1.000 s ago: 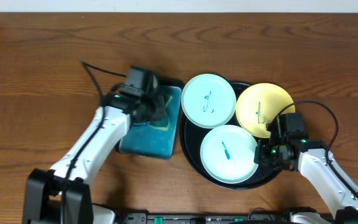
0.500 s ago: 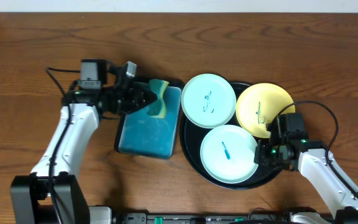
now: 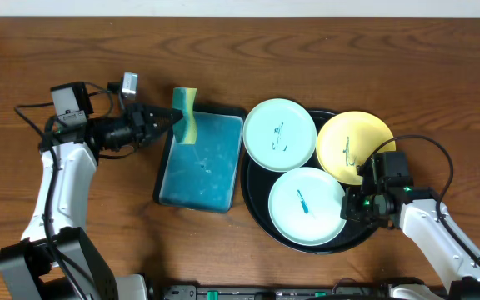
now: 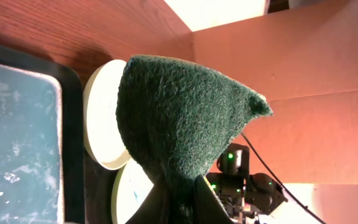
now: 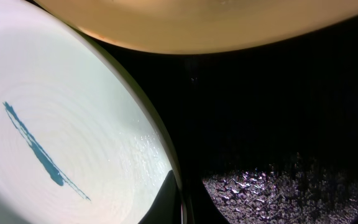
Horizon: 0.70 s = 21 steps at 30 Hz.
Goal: Clean dirty plates on tray and stack at the side
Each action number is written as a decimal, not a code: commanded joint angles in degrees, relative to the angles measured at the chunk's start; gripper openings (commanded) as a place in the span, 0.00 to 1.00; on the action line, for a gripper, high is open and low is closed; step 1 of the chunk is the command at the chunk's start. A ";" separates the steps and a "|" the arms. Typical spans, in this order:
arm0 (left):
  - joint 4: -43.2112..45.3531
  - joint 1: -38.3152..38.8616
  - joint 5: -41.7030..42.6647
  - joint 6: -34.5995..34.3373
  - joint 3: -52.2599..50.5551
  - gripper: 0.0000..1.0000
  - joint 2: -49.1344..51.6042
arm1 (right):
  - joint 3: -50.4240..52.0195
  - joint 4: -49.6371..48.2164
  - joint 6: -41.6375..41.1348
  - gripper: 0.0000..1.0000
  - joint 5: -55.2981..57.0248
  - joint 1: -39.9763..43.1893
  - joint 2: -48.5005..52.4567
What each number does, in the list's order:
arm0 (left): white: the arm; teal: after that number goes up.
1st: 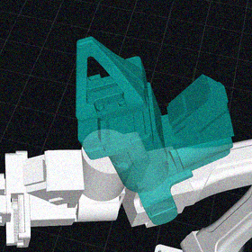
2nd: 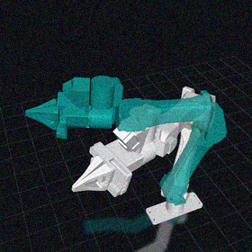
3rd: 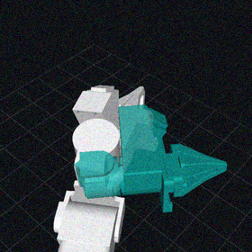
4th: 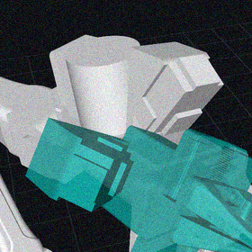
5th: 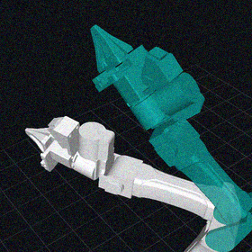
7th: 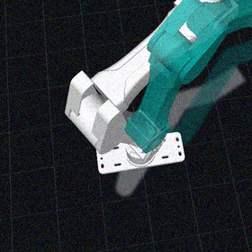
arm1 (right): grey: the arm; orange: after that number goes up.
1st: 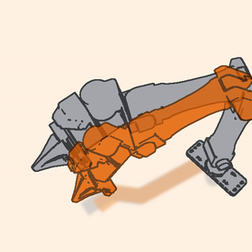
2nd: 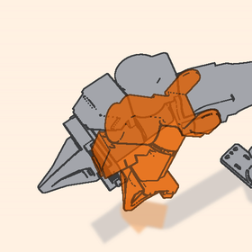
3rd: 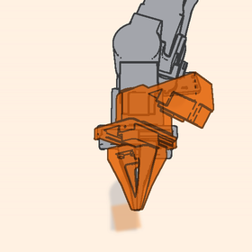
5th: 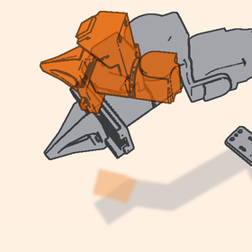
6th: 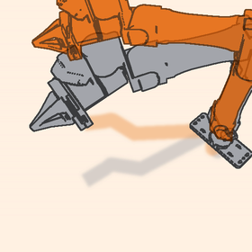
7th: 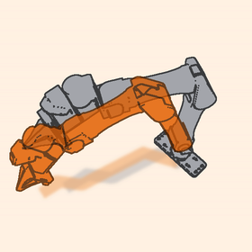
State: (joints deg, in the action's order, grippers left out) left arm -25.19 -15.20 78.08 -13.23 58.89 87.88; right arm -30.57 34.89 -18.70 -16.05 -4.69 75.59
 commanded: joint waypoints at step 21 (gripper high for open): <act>1.14 -0.15 4.00 1.18 0.31 0.07 -0.09 | 0.04 -0.28 -0.98 0.01 -0.07 -0.66 0.17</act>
State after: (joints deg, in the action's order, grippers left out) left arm -24.18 -15.27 79.61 -13.23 58.89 87.88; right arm -30.57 34.89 -18.72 -16.05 -4.69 75.59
